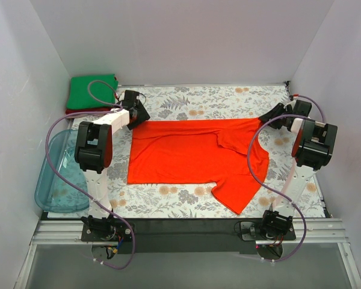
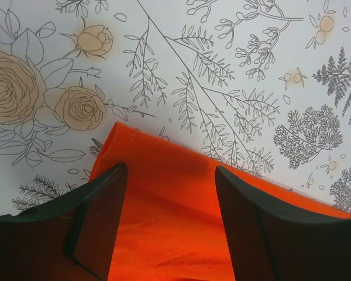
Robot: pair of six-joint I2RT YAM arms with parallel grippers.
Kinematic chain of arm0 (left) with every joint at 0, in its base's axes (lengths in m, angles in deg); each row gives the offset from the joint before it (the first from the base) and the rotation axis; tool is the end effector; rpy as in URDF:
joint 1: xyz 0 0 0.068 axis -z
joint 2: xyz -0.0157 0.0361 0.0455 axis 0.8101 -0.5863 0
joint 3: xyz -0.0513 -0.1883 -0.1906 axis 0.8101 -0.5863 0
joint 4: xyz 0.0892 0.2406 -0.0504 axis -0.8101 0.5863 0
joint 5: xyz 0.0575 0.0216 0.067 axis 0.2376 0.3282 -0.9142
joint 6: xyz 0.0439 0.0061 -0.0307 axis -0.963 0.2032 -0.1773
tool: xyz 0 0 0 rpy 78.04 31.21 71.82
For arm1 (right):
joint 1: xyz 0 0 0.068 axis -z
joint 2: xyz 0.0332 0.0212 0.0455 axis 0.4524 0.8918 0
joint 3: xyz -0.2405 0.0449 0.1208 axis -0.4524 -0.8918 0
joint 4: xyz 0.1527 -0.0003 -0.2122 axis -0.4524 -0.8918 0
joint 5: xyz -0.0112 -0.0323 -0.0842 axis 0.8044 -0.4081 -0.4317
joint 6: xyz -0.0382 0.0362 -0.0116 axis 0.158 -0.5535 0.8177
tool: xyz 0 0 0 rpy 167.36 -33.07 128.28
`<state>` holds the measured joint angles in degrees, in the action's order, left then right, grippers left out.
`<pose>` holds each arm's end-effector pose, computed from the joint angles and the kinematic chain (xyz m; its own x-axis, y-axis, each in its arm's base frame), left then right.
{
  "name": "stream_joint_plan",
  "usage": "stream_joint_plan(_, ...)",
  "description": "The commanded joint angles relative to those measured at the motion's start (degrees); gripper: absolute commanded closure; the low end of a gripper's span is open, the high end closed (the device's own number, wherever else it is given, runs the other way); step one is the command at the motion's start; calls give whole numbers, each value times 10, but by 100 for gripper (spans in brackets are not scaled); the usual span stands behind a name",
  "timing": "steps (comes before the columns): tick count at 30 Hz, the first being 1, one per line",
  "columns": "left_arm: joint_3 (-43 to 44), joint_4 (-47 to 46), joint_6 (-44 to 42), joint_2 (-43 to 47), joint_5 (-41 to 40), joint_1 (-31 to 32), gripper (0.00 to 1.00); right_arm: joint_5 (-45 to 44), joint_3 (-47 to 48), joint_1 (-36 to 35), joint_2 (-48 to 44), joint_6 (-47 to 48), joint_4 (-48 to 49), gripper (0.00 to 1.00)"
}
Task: Fold and stack the t-shirts
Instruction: Fold the tshirt
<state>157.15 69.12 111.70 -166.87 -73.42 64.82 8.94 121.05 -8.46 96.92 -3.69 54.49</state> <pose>0.4456 -0.0785 0.1599 -0.2940 -0.9152 -0.2755 -0.7542 0.3992 -0.5214 0.4447 -0.1272 0.1319 -0.5820 0.5847 -0.5652 0.1112 0.7457 0.6570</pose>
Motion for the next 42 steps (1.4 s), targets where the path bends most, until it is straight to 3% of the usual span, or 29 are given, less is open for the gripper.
stream_joint_plan(1, -2, 29, -12, 15, -21, -10, 37, -9, -1, 7, -46, 14, 19, 59)
stream_joint_plan(14, -41, 28, -13, 107, -14, 9, 35, 25, -96, -13, -131, -9, 27, 54)
stream_joint_plan(25, -68, 18, -2, 68, -17, 9, 39, 28, -115, -35, -92, -33, 52, 53)
stream_joint_plan(28, -73, 17, 0, 62, -20, 8, 43, 24, -115, -35, -84, -26, 52, 60)
stream_joint_plan(35, -87, 17, 10, 55, -32, 4, 48, -2, -144, -17, -79, -12, 52, 91)
stream_joint_plan(38, -93, 19, 13, 56, -36, 0, 50, -11, -154, -2, -73, -7, 52, 97)
stream_joint_plan(42, -94, 22, 14, 57, -39, -3, 50, -17, -146, 9, -67, 5, 50, 97)
